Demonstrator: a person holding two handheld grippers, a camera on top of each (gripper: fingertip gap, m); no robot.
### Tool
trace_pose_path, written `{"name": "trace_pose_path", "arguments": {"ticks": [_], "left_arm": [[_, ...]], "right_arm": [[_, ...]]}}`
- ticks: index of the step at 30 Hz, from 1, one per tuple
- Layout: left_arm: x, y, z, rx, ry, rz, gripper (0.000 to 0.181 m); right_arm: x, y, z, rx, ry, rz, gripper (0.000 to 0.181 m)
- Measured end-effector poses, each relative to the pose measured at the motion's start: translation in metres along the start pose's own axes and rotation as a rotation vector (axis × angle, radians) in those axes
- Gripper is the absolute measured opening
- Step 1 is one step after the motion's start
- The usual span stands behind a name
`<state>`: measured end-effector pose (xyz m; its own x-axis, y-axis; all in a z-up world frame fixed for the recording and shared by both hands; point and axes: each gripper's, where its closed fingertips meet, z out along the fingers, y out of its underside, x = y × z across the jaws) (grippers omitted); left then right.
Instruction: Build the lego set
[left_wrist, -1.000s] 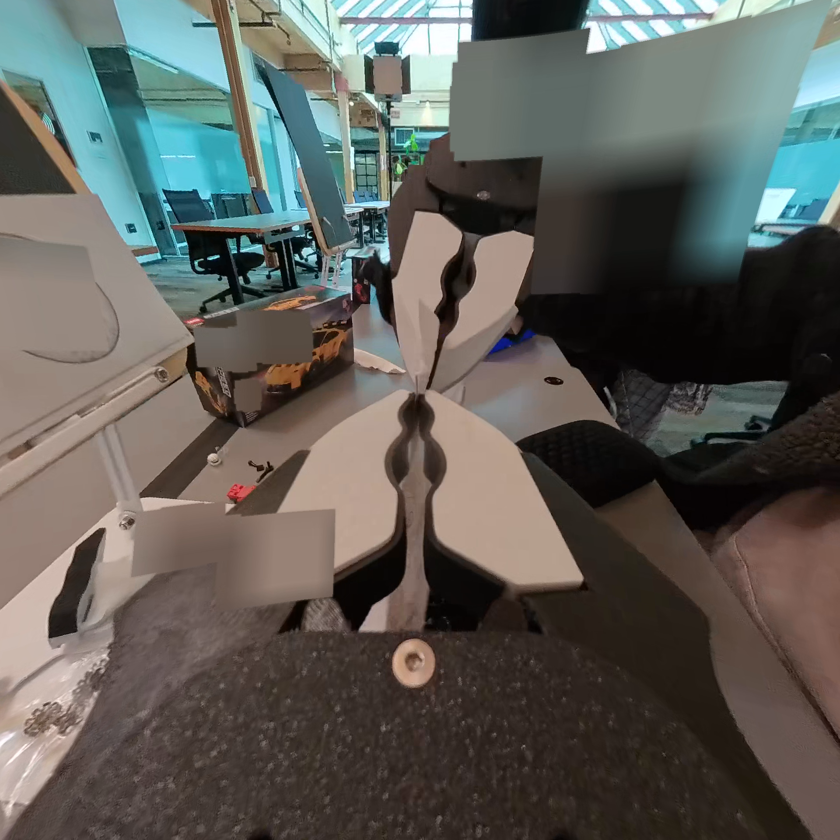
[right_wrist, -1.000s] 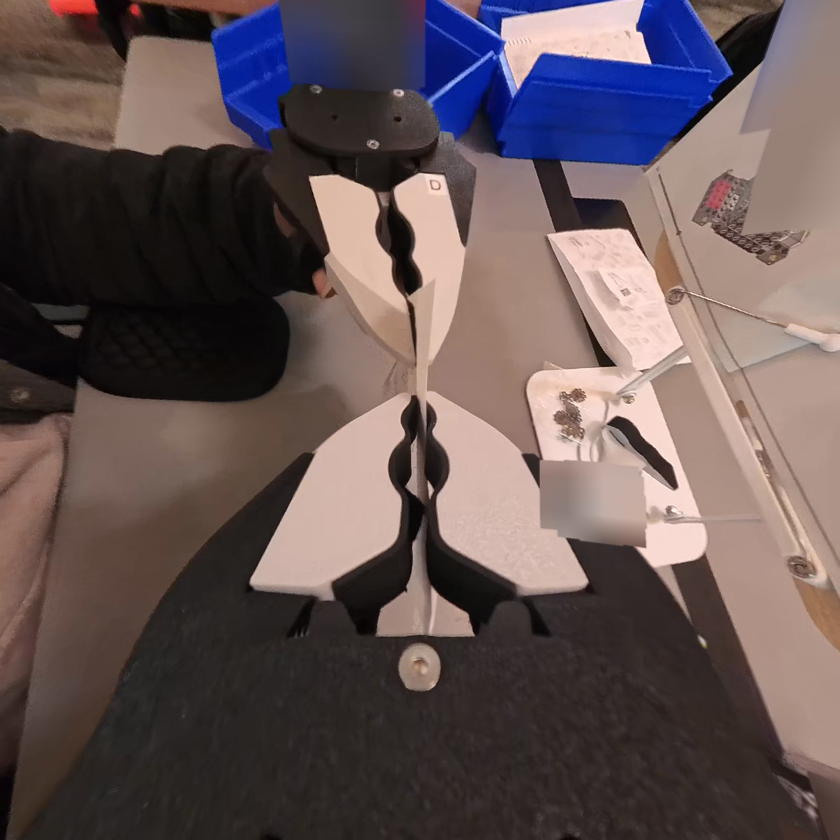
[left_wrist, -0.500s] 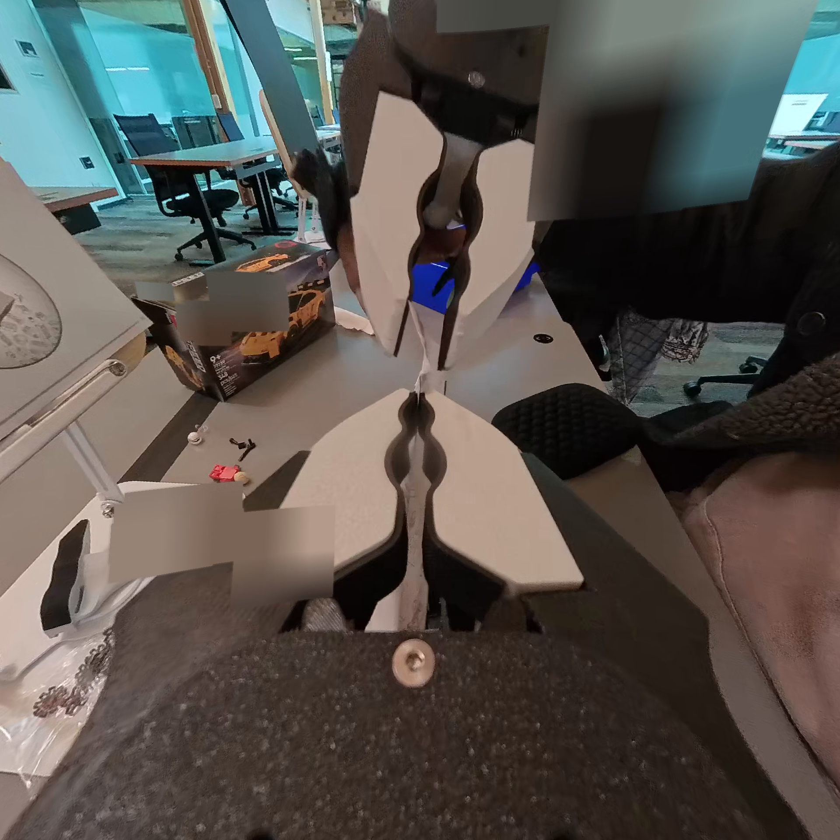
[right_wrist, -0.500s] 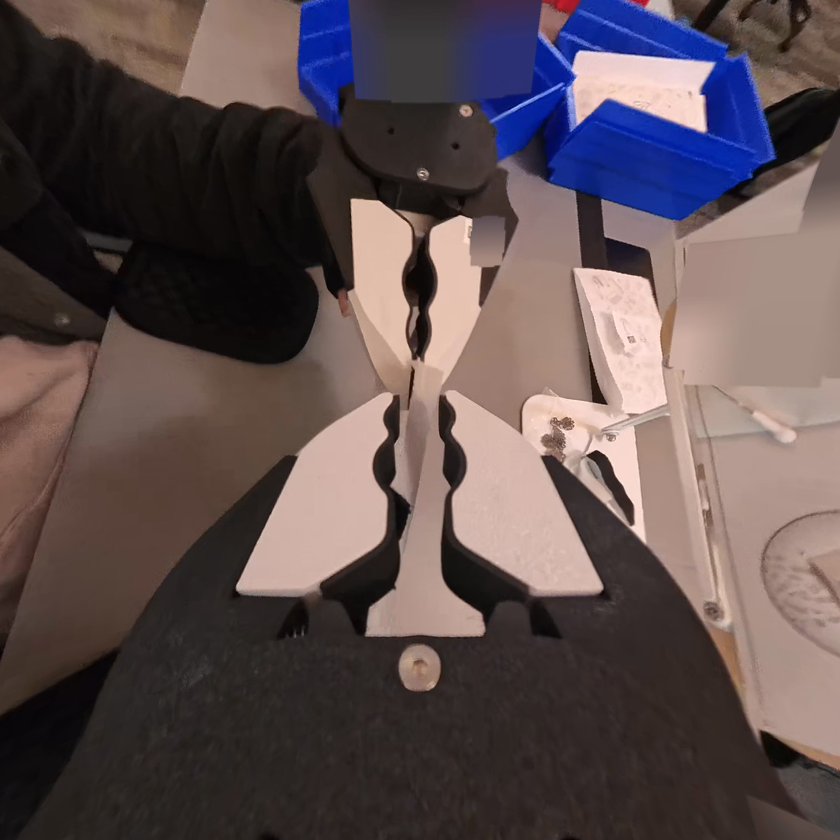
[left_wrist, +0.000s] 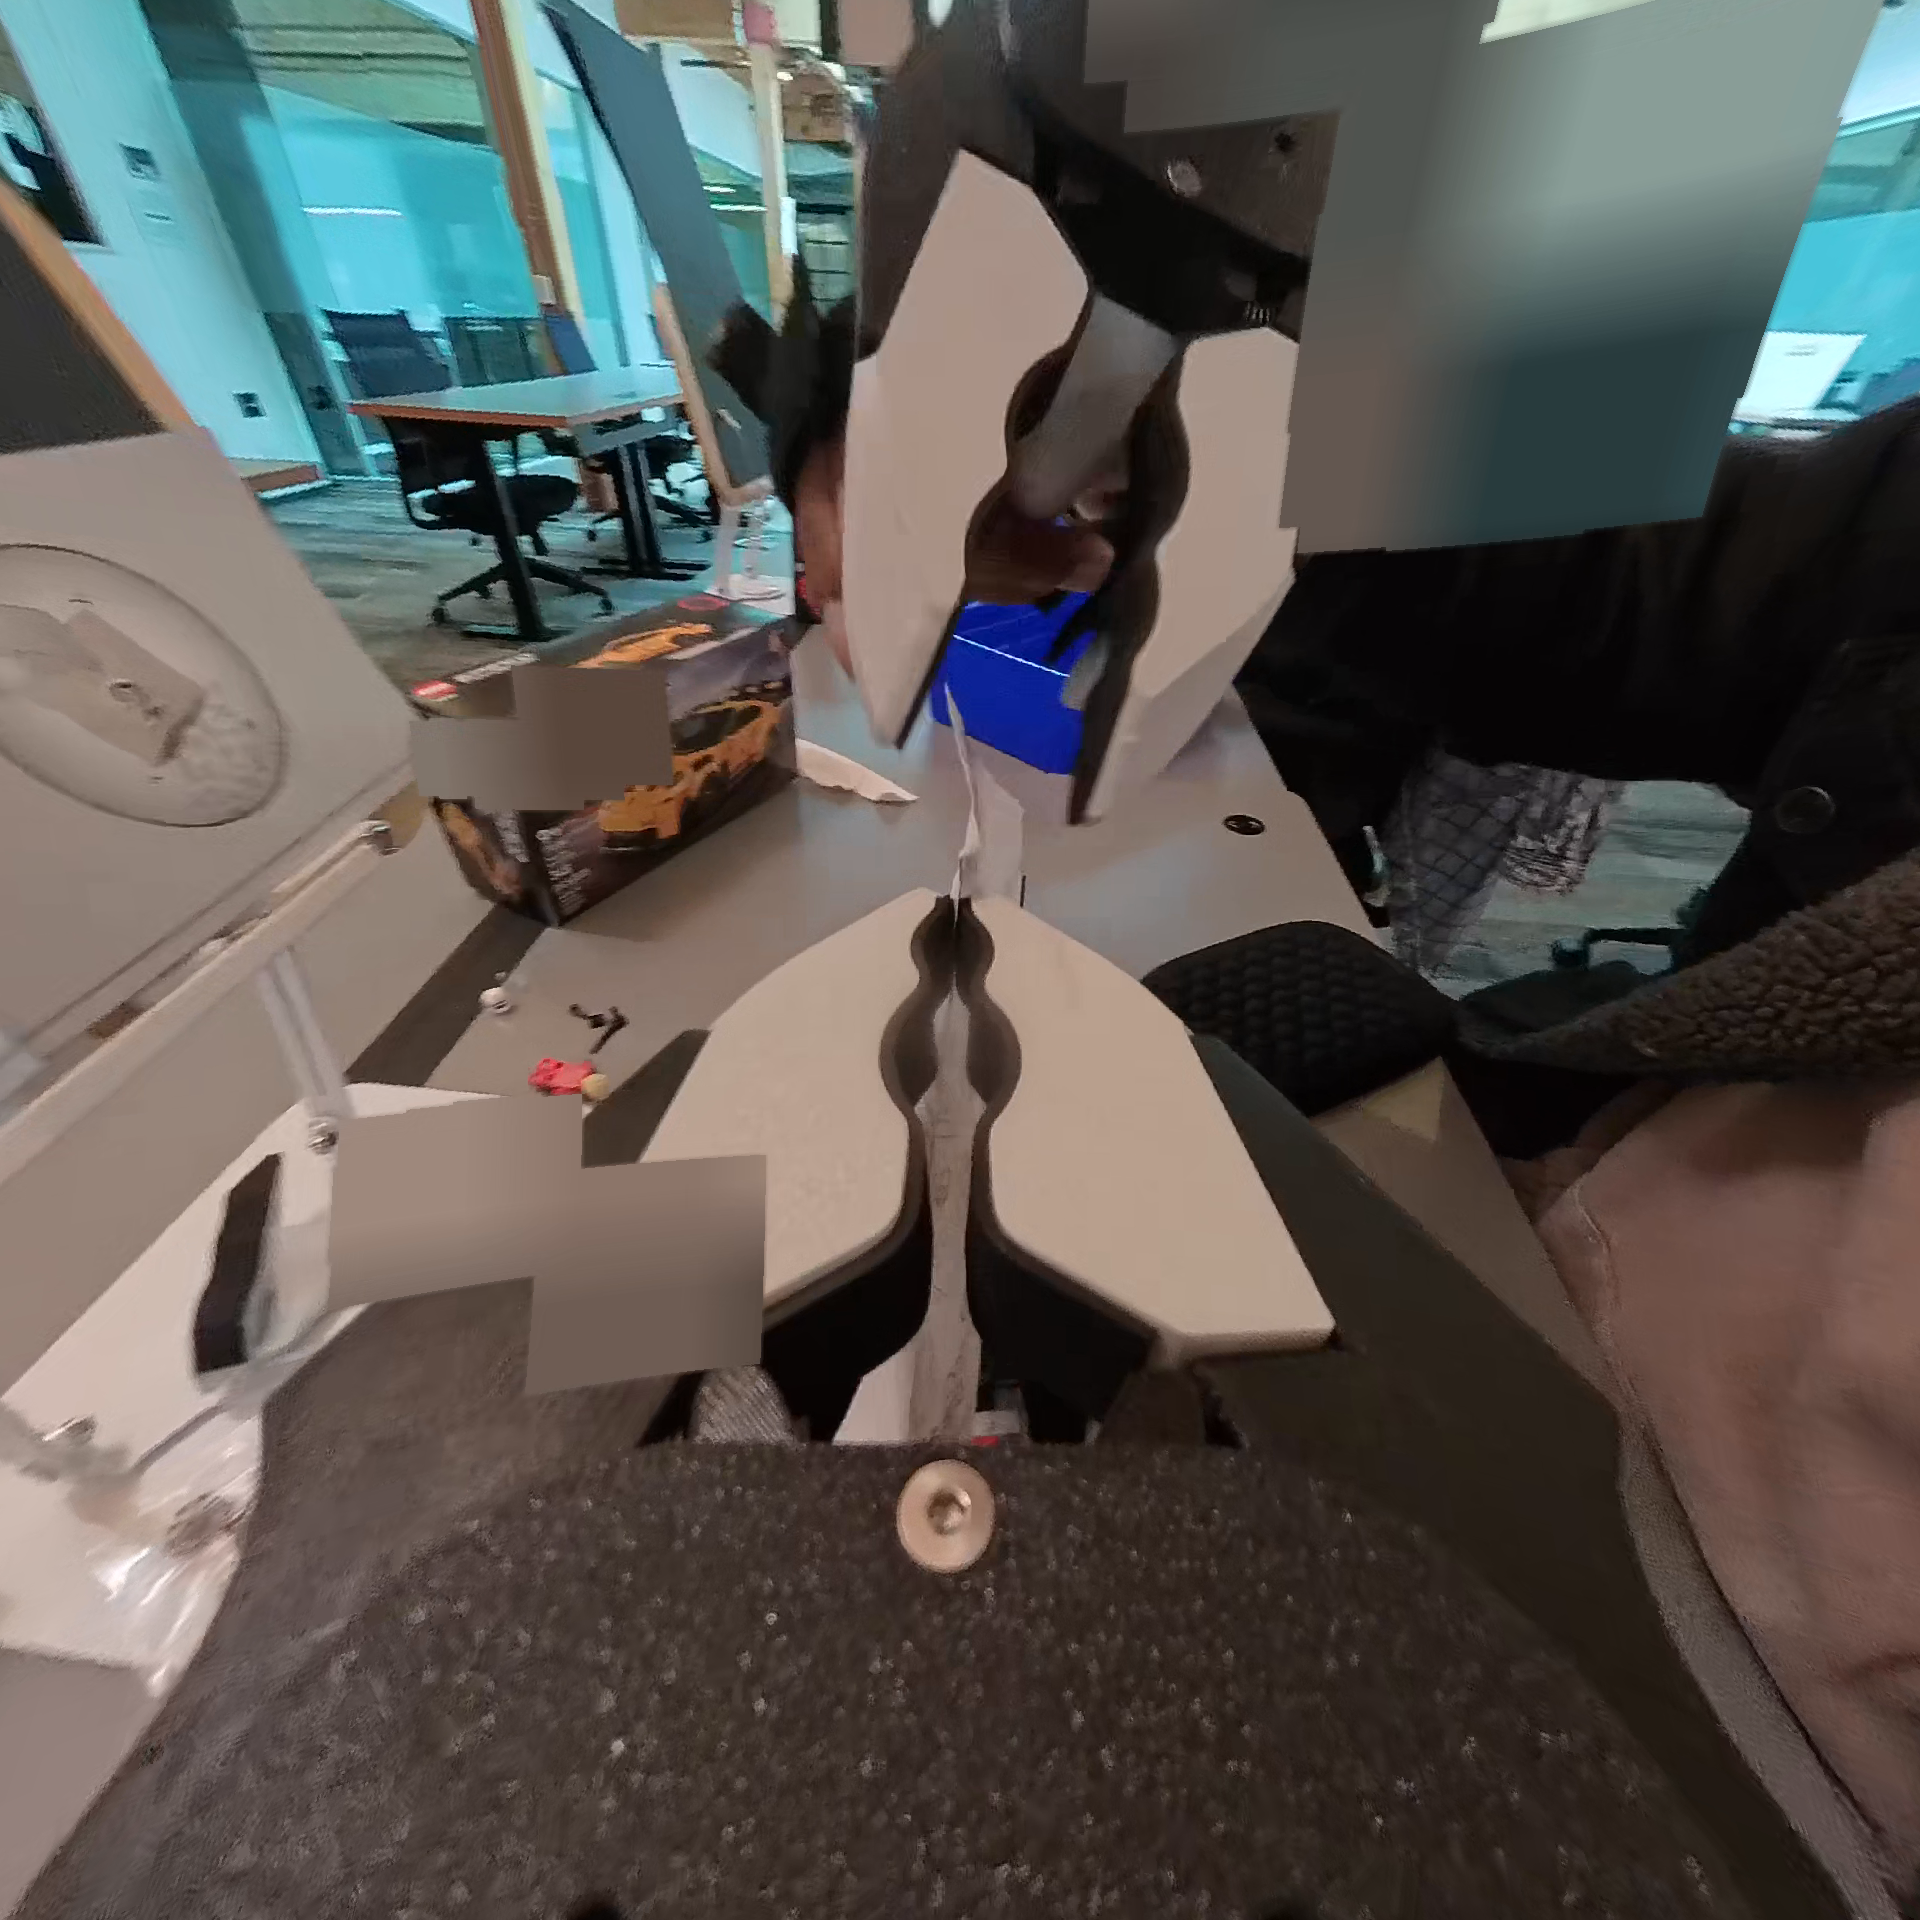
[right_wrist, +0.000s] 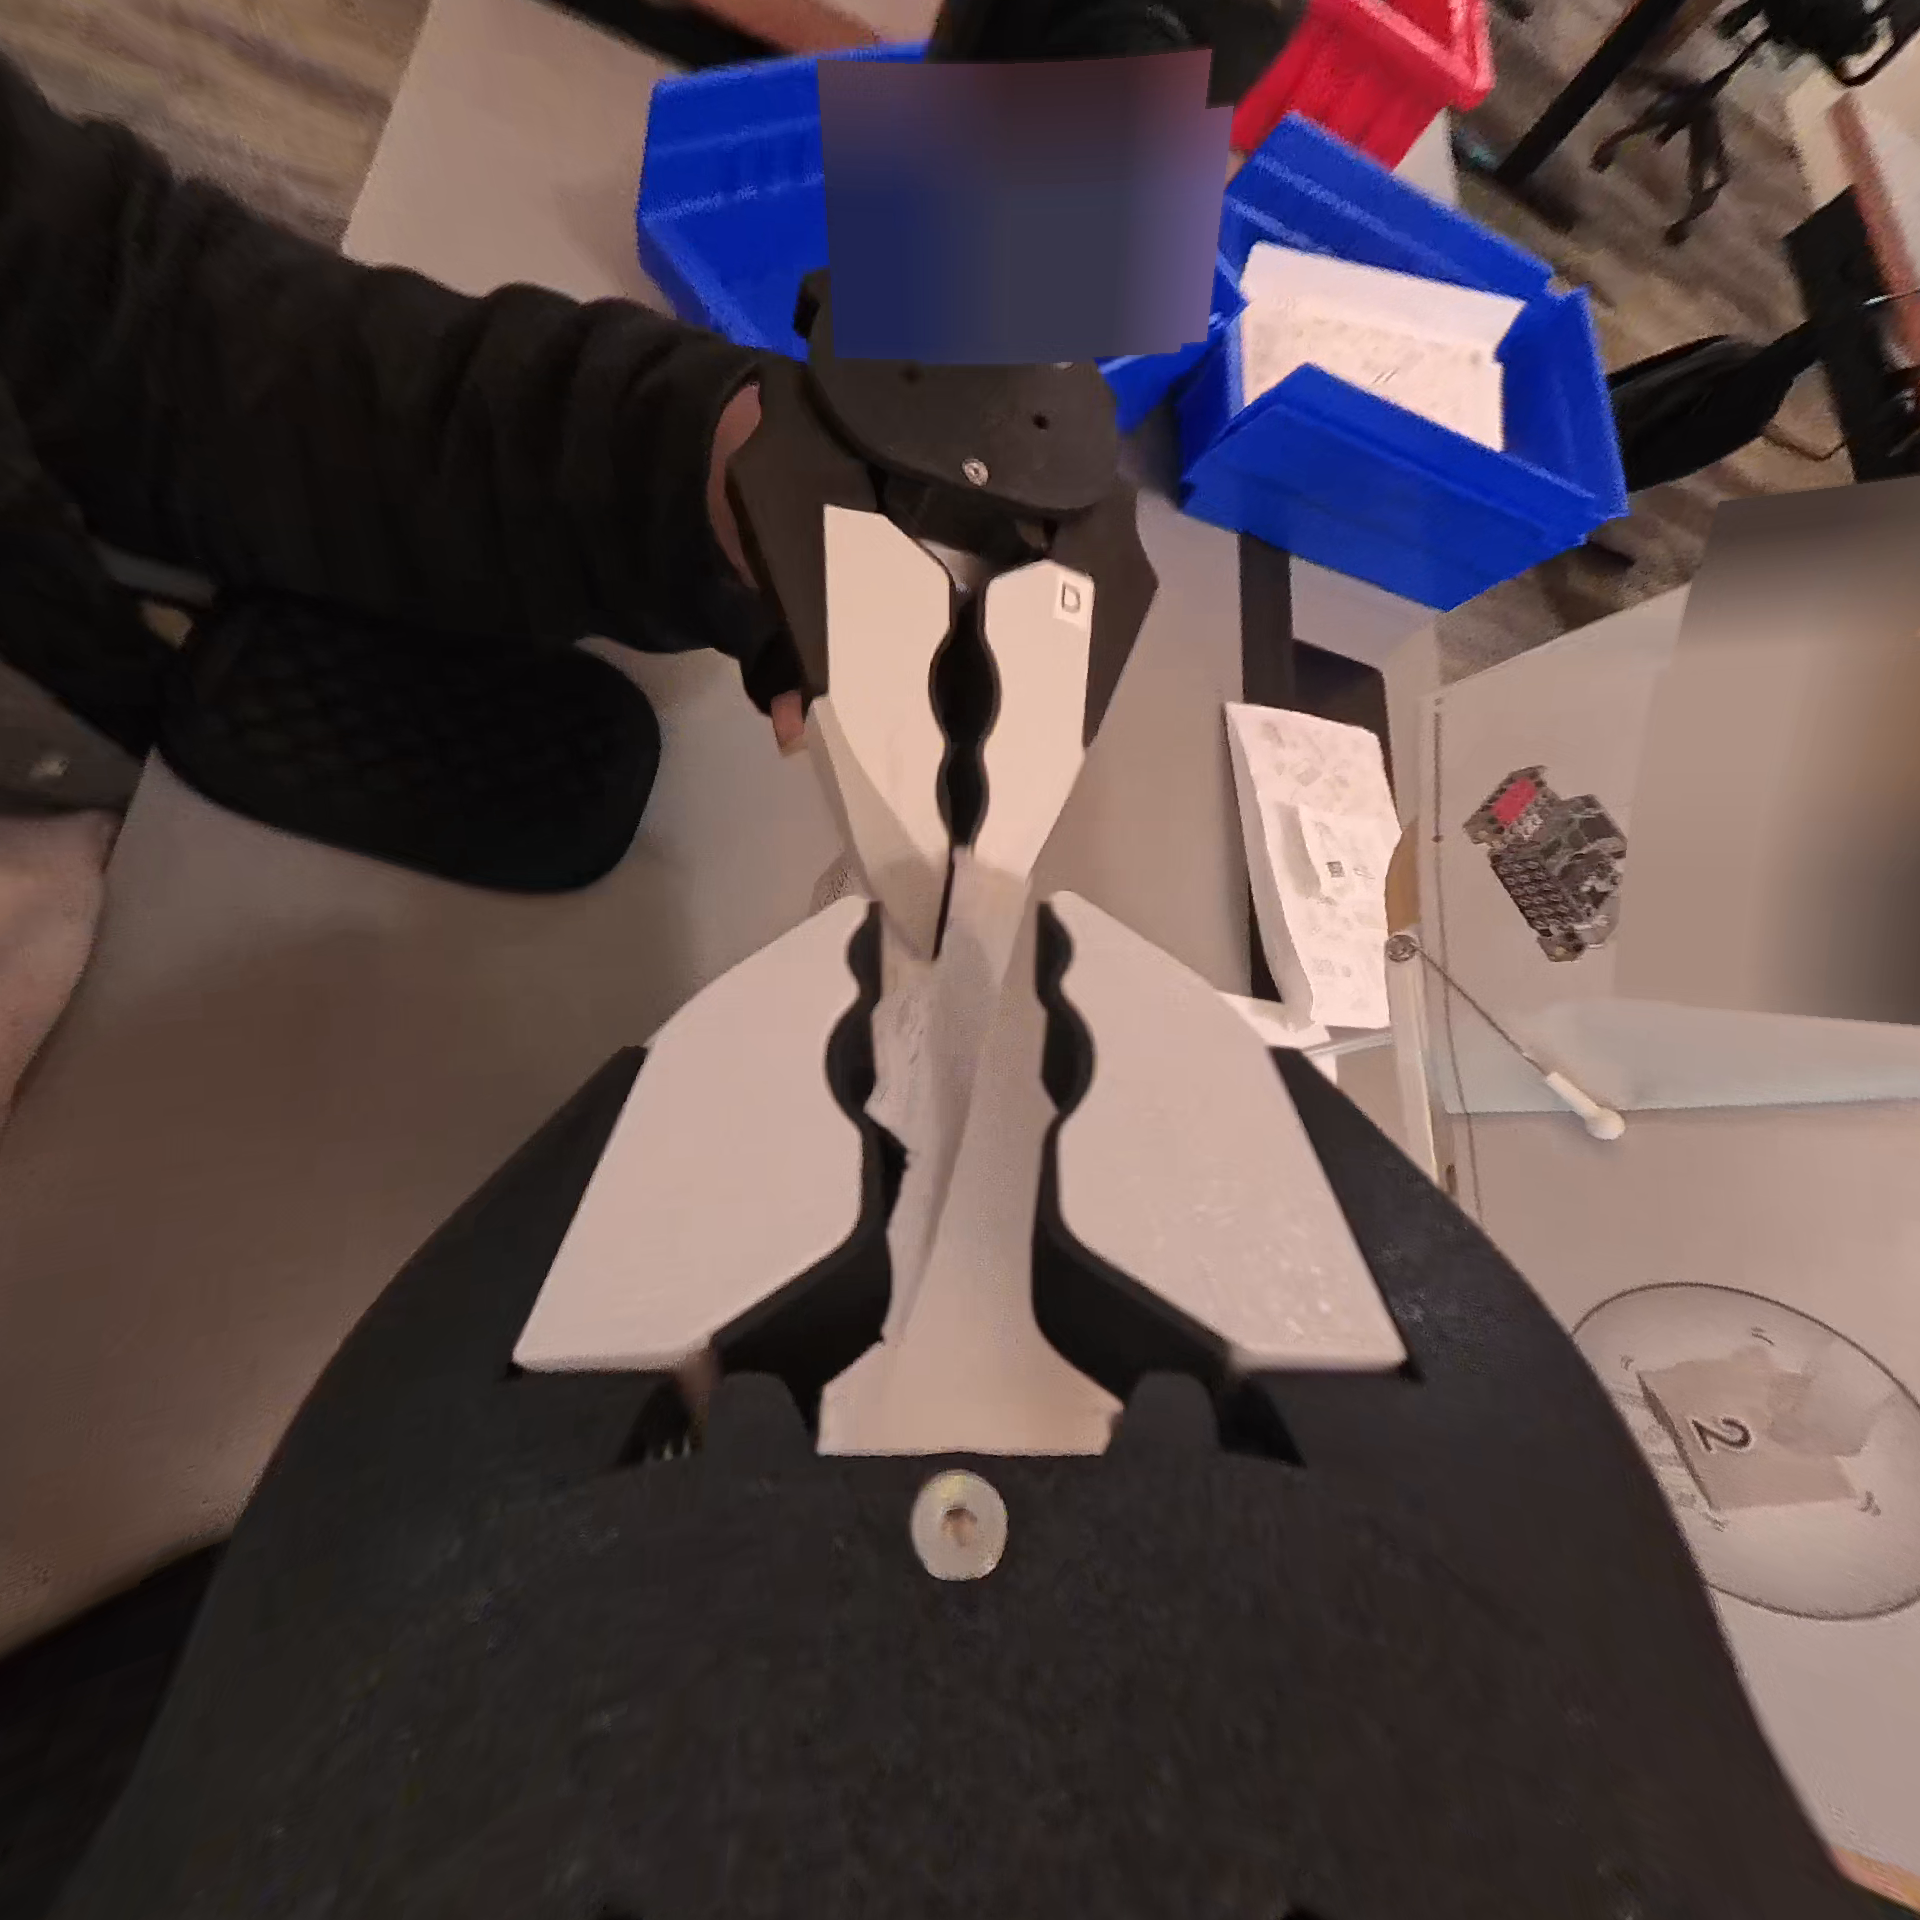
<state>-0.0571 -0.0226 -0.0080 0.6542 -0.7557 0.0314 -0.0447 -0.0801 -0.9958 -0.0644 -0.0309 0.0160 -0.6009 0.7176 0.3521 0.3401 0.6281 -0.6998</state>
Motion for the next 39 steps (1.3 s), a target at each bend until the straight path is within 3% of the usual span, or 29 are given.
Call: {"name": "trace_pose_path", "arguments": {"ticks": [1, 4, 7, 11, 17, 19, 23, 30, 34, 39], "left_arm": [[-0.006, -0.002, -0.006, 0.006, -0.028, -0.002, 0.000], [-0.034, -0.004, -0.034, -0.016, -0.189, 0.013, 0.000], [-0.054, -0.011, -0.068, 0.008, -0.311, 0.000, 0.000], [-0.063, -0.022, -0.103, 0.043, -0.393, 0.015, 0.000], [-0.068, -0.027, -0.126, 0.079, -0.433, 0.010, 0.000], [-0.068, -0.026, -0.126, 0.079, -0.431, 0.007, 0.000], [-0.067, -0.024, -0.123, 0.075, -0.417, 0.004, 0.000], [-0.059, -0.022, -0.103, 0.051, -0.358, 0.011, 0.000], [-0.055, -0.019, -0.093, 0.033, -0.336, 0.017, 0.000], [-0.053, -0.017, -0.086, 0.033, -0.299, 0.001, 0.000]], "right_arm": [[0.003, 0.003, -0.003, 0.025, 0.004, 0.025, 0.038], [0.017, 0.042, -0.002, -0.006, 0.048, 0.089, 0.065], [0.020, 0.100, 0.012, -0.089, 0.062, 0.160, 0.076], [-0.014, 0.160, 0.055, -0.174, -0.074, 0.230, 0.086], [-0.088, 0.207, 0.127, -0.348, -0.325, 0.185, 0.088], [-0.091, 0.215, 0.135, -0.391, -0.315, 0.134, 0.064], [-0.071, 0.224, 0.109, -0.400, -0.304, 0.159, 0.064], [-0.001, 0.290, 0.037, -0.516, -0.144, 0.290, 0.064], [0.009, 0.313, 0.030, -0.506, -0.147, 0.337, 0.063], [0.002, 0.336, 0.044, -0.520, -0.178, 0.347, 0.064]]}}
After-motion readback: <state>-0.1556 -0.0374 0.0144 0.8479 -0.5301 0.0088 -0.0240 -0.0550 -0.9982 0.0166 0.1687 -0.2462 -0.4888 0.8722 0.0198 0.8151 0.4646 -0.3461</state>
